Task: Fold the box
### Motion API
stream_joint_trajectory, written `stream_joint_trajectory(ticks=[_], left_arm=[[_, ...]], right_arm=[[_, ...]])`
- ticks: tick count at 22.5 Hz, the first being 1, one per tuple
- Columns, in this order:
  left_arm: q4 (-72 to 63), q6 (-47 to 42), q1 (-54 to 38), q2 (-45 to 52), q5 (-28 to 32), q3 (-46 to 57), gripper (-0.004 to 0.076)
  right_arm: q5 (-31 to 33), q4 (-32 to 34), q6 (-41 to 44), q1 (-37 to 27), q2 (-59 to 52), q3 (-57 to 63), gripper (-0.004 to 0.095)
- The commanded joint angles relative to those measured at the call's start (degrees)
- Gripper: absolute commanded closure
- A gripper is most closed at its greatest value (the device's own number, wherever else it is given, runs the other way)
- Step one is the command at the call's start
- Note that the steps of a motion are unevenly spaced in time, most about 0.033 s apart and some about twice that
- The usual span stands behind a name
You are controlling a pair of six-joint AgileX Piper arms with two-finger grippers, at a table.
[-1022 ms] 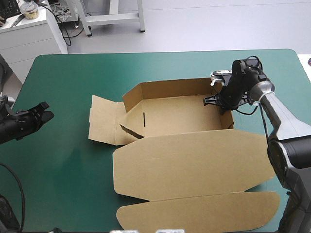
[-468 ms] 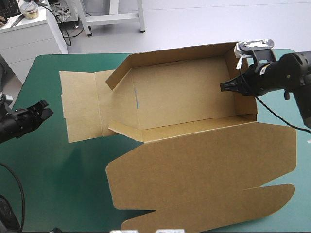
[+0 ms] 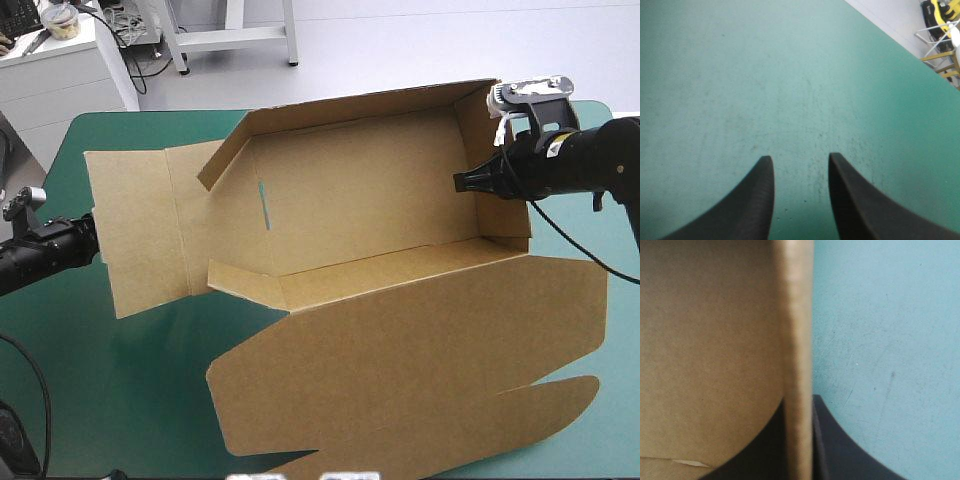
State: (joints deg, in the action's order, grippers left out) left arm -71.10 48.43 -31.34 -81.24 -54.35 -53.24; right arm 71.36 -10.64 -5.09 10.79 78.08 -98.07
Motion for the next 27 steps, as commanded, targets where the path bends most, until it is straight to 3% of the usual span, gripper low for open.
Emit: stream_joint_trajectory(ticks=[1, 5, 8, 11, 18, 27], left_arm=[[-5.40, 0.69, 1.77, 2.00, -1.95, -1.55, 0.0353], [-1.84, 0.69, 4.73, 2.00, -1.35, -1.55, 0.0352], [2.31, 0.14, 6.35, 2.00, 1.13, -1.55, 0.0255], [1.85, -3.76, 6.56, 2.00, 1.43, -1.55, 0.0231], [-0.18, -4.50, 14.68, 2.00, -3.01, -1.75, 0.0231], [-15.70, 1.08, 16.67, 2.00, -14.59, -3.02, 0.0231]], right_arm=[[-2.11, -1.68, 0.11, -0.25, -1.79, -1.63, 0.0928], [-1.75, -1.68, 0.11, -0.25, -1.57, -1.63, 0.0928], [-0.03, -2.22, 0.11, -0.25, -0.63, -1.63, 0.0928], [0.22, -4.89, 0.11, -0.25, 0.60, -1.63, 0.0928], [-0.84, -6.37, -0.12, -0.25, 6.91, -1.63, 0.0928], [-4.50, -5.86, -0.73, -0.25, 9.88, -1.63, 0.0928]])
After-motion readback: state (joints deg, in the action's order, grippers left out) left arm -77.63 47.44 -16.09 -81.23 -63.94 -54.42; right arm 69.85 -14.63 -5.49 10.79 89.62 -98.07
